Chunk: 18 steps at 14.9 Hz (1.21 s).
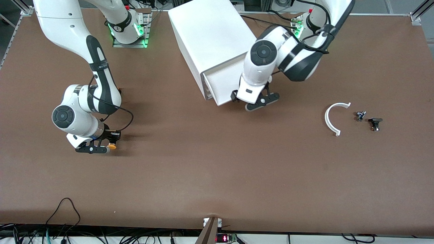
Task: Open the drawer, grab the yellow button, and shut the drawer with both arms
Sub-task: 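Push the drawer shut with the left gripper while the right gripper carries the button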
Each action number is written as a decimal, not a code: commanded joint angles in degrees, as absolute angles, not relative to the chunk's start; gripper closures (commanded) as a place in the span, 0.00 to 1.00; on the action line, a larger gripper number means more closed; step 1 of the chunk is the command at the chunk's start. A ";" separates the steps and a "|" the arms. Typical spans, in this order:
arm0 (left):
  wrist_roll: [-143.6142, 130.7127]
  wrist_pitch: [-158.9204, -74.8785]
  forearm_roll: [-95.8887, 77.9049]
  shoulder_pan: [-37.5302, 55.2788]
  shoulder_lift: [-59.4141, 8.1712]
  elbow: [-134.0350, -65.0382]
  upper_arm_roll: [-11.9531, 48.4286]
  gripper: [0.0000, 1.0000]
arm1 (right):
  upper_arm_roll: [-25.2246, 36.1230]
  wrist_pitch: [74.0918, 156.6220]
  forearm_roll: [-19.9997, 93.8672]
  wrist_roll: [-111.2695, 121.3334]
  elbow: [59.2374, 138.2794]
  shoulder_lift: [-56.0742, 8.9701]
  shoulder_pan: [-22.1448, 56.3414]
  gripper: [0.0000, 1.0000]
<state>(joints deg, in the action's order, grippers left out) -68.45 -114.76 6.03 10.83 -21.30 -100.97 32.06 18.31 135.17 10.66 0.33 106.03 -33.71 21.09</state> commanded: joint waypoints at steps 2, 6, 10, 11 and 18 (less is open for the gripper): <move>-71.37 -114.79 4.66 10.72 -19.07 -104.15 36.46 0.00 | 18.02 137.11 16.24 5.43 107.31 -34.54 20.39 1.00; -71.54 -114.70 4.57 10.81 -19.25 -106.08 40.07 0.00 | 18.02 137.55 18.72 8.00 106.70 -35.33 19.60 0.82; -71.28 -112.95 2.11 10.81 -19.34 -105.91 41.40 0.00 | 18.02 137.29 18.72 7.47 105.91 -34.90 19.69 0.01; -71.02 -112.16 2.11 10.72 -19.25 -105.56 41.40 0.00 | 18.02 137.11 18.72 7.56 105.56 -34.54 19.77 0.01; -58.76 -101.90 2.20 2.57 -18.99 -96.27 40.26 0.00 | 18.19 130.62 17.75 8.09 104.41 -24.98 20.39 0.01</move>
